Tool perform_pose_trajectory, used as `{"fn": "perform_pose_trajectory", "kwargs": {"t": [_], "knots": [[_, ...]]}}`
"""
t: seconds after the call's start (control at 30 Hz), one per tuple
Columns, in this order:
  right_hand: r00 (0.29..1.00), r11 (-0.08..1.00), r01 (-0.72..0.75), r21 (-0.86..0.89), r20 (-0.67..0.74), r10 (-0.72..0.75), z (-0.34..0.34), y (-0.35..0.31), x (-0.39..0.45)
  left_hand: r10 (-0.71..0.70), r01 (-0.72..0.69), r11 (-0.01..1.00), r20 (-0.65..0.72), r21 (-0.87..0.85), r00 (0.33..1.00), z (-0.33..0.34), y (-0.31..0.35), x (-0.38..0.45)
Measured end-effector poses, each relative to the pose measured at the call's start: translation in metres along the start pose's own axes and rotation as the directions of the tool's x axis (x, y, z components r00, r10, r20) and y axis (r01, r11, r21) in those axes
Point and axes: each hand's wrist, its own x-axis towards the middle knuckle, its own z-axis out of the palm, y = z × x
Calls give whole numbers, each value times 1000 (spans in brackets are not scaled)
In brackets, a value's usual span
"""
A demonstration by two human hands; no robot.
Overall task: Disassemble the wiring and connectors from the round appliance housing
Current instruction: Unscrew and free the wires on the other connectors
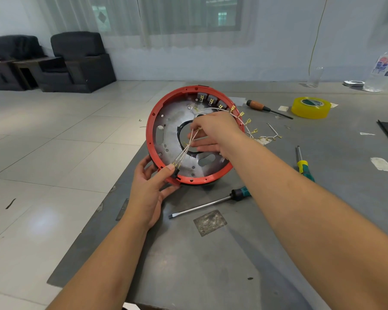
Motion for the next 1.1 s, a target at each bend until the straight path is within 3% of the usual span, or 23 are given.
{"fn": "perform_pose_trajectory", "kwargs": {"t": [0.53,0.77,0.9,1.1], "knots": [[998,997,-44,-67,-39,42,-1,-13,-1,-7,7,1000,5,-13,1000,0,0,0],[983,993,-120,0,143,119,-11,-12,-13,-4,4,1000,5,-8,1000,0,0,0],[966,994,-77,-76,242,93,-18,-3,-13,-7,8,1000,6,-12,1000,-1,0,1],[973,999,-26,-39,229,34,-18,5,-11,-7,7,1000,7,-14,1000,0,1,0]]}}
